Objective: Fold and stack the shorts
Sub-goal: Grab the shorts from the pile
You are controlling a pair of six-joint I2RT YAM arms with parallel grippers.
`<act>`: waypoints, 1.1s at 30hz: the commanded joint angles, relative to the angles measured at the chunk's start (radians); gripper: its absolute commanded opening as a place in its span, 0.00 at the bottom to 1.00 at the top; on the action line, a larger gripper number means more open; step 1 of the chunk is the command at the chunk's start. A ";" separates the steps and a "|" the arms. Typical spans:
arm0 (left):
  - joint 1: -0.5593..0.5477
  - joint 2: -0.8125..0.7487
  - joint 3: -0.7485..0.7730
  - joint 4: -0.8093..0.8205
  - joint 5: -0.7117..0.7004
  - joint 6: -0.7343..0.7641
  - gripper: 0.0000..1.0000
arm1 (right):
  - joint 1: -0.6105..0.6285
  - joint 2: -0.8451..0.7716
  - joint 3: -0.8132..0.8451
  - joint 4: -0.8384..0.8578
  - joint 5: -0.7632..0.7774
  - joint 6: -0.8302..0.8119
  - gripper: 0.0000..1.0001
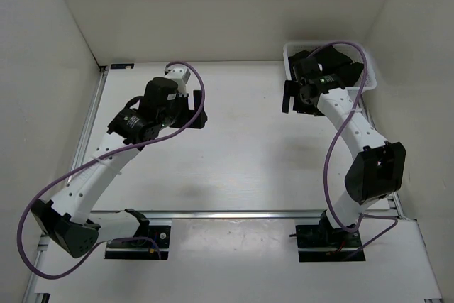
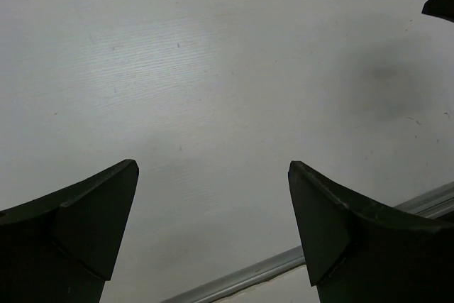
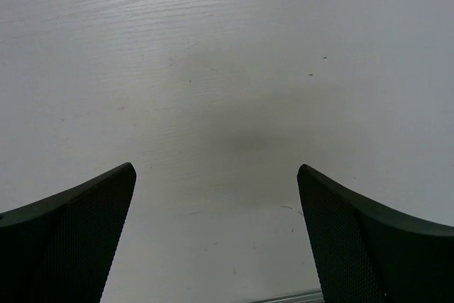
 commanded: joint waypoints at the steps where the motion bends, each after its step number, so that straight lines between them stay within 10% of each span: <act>1: 0.002 -0.019 -0.012 0.008 -0.018 0.017 0.99 | -0.018 -0.024 0.029 0.024 0.011 0.002 0.99; 10: 0.002 0.087 0.036 0.008 -0.065 0.054 0.99 | -0.208 0.120 0.273 0.048 -0.037 0.034 0.99; 21: 0.012 0.227 0.085 0.008 -0.001 0.011 0.99 | -0.364 0.731 1.062 0.055 -0.290 0.063 1.00; 33: 0.012 0.340 0.119 0.008 -0.019 0.011 0.99 | -0.373 1.019 1.122 0.462 -0.477 0.230 0.91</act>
